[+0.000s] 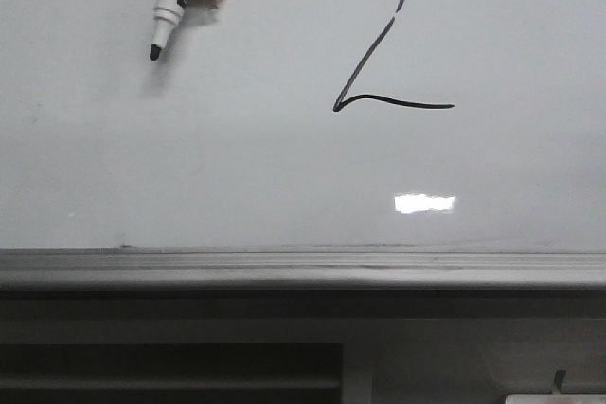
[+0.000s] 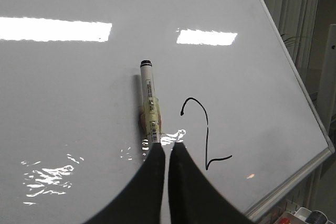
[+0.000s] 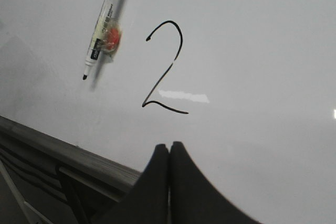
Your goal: Write number 2 on whiteboard
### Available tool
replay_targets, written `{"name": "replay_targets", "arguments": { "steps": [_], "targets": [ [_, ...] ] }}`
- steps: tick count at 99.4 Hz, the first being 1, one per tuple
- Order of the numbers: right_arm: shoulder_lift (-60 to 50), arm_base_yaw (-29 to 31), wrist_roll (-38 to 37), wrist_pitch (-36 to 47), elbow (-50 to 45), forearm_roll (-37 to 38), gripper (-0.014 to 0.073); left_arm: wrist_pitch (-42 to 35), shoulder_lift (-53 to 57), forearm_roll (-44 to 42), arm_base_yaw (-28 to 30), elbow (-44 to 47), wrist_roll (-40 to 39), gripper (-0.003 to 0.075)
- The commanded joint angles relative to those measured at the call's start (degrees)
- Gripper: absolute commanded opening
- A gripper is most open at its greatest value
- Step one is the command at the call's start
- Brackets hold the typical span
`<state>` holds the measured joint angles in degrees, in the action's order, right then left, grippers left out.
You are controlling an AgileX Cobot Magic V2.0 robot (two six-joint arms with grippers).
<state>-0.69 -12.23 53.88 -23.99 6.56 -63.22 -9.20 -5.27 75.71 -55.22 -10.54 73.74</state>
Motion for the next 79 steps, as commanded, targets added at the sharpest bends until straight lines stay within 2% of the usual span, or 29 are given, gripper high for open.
{"name": "replay_targets", "arguments": {
  "steps": [1, 70, 79],
  "targets": [
    [-0.2, 0.3, 0.5, 2.8, 1.2, -2.2, -0.0068, -0.5, -0.5, -0.2, 0.0, -1.4, -0.2, -0.0020],
    [-0.2, 0.3, 0.5, 2.8, 1.2, -2.2, -0.0068, -0.6, -0.5, -0.2, 0.0, -1.4, -0.2, -0.0020],
    [-0.2, 0.3, 0.5, 2.8, 1.2, -2.2, -0.0068, -1.0, -0.5, -7.2, 0.7, -1.3, -2.9, -0.0020]
  ]
}}
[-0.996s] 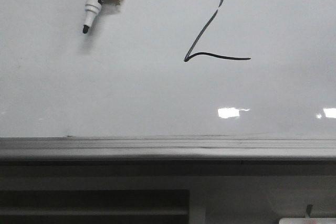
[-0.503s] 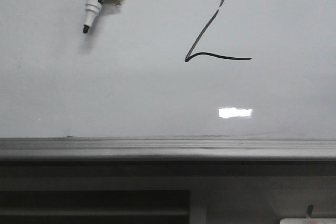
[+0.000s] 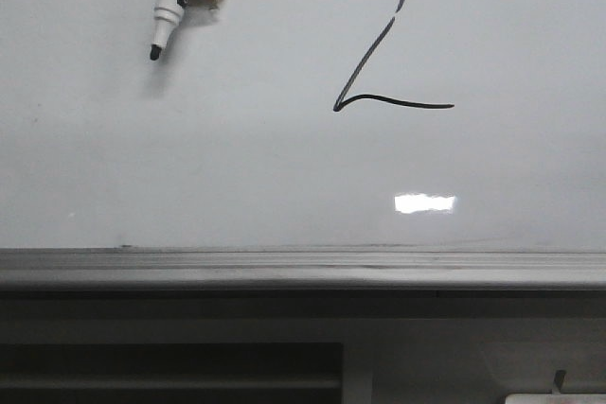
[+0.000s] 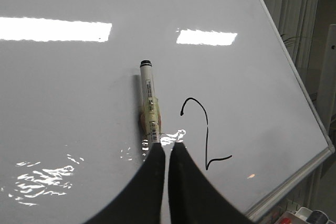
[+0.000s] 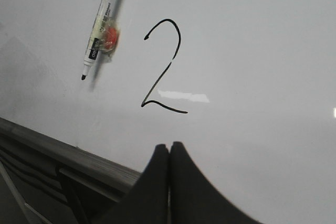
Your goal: Write number 2 on whiteboard
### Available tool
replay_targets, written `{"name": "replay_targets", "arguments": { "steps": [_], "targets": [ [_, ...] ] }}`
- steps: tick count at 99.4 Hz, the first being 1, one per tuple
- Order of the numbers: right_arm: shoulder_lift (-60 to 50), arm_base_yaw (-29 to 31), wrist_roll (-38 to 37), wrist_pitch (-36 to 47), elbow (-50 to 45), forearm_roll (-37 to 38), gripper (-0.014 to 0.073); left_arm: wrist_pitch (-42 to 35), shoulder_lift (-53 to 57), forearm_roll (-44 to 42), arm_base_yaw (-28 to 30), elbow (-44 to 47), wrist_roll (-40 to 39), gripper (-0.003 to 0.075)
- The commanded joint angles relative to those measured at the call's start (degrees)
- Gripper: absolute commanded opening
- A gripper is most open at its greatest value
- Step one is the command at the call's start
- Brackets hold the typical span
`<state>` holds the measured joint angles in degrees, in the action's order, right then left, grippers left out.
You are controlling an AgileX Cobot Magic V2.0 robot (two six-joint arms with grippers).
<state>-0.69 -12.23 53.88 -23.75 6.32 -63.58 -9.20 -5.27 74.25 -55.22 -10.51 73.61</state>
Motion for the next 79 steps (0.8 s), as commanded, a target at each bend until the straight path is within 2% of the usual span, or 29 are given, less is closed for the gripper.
{"name": "replay_targets", "arguments": {
  "steps": [1, 12, 28, 40, 49, 57, 79],
  "targets": [
    [-0.2, 0.3, 0.5, 2.6, 1.4, -1.8, -0.0068, -1.1, -0.5, -7.4, 1.1, -1.3, -3.6, -0.0020],
    [-0.2, 0.3, 0.5, 2.6, 1.4, -1.8, -0.0068, -4.0, -1.0, -17.7, 6.7, 0.0, -15.2, -0.0020],
    [-0.2, 0.3, 0.5, 2.6, 1.4, -1.8, -0.0068, -2.2, -2.0, -41.8, 21.0, 3.4, -40.6, -0.0020],
    [-0.2, 0.3, 0.5, 2.6, 1.4, -1.8, -0.0068, 0.3, -1.7, -49.8, 32.2, 5.3, -50.8, -0.0020],
    [-0.2, 0.3, 0.5, 2.6, 1.4, -1.8, -0.0068, 2.8, -0.1, -60.1, 38.7, 5.6, -59.2, -0.0020],
    [-0.2, 0.3, 0.5, 2.6, 1.4, -1.8, -0.0068, 4.1, 1.8, -63.9, 42.3, 6.2, -61.7, -0.0020],
    [-0.2, 0.3, 0.5, 2.6, 1.4, -1.8, -0.0068, 4.3, 5.4, -64.8, 48.4, 10.4, -62.0, -0.0020]
  ]
}}
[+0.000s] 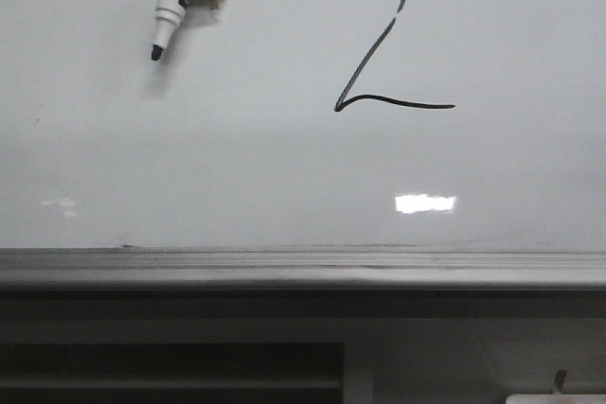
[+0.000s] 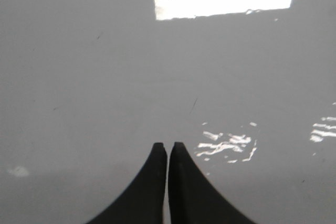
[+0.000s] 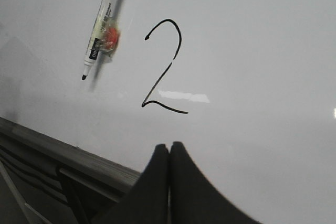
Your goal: Write number 2 on whiteboard
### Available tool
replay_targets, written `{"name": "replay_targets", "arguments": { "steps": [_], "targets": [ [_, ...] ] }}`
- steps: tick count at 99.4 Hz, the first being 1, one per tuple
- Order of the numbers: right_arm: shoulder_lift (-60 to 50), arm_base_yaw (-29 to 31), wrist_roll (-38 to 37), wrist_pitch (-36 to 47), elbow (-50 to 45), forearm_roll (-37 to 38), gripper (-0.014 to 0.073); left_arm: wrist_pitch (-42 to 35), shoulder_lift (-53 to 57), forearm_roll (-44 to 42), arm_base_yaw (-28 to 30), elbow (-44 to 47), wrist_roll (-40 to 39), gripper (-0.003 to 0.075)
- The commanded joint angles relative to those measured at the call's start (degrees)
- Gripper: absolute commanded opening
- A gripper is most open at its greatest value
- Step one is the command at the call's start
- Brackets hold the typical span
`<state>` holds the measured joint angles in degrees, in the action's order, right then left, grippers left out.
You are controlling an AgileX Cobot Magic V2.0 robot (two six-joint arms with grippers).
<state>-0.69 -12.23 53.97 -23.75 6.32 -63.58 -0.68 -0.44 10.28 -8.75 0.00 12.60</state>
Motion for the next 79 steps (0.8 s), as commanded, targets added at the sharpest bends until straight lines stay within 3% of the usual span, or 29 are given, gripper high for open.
{"name": "replay_targets", "arguments": {
  "steps": [1, 16, 79],
  "targets": [
    [-0.2, 0.3, 0.4, 2.6, 1.4, -1.8, -0.0068, -4.1, 0.7, -0.9, 2.1, 0.0, -1.0, -0.0020],
    [-0.2, 0.3, 0.4, 2.7, 1.4, -1.8, -0.0068, -2.8, 2.3, -1.0, 4.3, 0.8, -1.0, -0.0020],
    [-0.2, 0.3, 0.4, 2.7, 1.4, -1.8, -0.0068, -0.8, 2.2, 1.0, 4.3, 0.8, -1.0, -0.0020]
  ]
}}
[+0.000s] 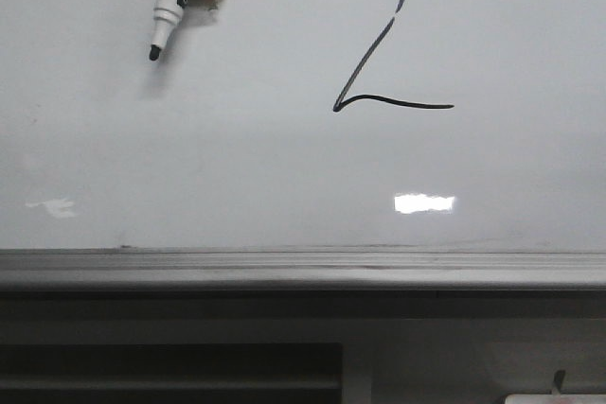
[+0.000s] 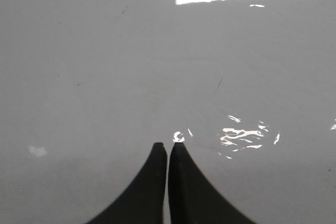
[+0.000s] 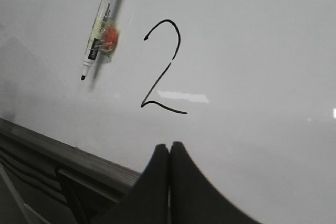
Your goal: Write number 2 on whiteboard
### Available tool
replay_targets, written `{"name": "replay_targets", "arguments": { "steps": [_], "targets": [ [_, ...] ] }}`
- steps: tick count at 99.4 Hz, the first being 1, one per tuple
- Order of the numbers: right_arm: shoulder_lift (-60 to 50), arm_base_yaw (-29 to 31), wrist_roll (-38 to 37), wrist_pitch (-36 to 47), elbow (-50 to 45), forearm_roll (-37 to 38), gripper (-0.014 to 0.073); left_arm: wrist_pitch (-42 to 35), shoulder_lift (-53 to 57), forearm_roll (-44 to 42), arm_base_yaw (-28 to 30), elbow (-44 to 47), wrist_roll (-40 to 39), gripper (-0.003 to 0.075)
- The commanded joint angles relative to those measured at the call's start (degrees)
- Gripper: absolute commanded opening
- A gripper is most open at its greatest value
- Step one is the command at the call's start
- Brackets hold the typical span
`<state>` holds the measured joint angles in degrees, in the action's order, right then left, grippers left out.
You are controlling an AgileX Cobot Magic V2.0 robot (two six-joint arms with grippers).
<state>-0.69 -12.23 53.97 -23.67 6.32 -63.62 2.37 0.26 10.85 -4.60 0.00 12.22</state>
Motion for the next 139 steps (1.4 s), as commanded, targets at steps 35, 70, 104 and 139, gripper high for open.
{"name": "replay_targets", "arguments": {
  "steps": [35, 70, 104, 139],
  "targets": [
    [-0.2, 0.3, 0.4, 2.6, 1.4, -1.8, -0.0068, -3.9, 1.5, 0.5, 0.2, 0.8, -0.6, -0.0020],
    [-0.2, 4.1, -30.0, 14.1, 0.8, 39.3, -0.0068, -3.9, 1.5, 0.5, 0.2, 0.8, -0.6, -0.0020],
    [-0.8, 12.1, -47.7, 21.5, -8.3, 63.9, -0.0068, -3.9, 1.5, 0.5, 0.2, 0.8, -0.6, -0.0020],
    [-0.8, 12.2, -47.8, 18.7, -8.5, 64.8, -0.0068, -3.9, 1.5, 0.5, 0.2, 0.8, -0.6, -0.0020]
  ]
}}
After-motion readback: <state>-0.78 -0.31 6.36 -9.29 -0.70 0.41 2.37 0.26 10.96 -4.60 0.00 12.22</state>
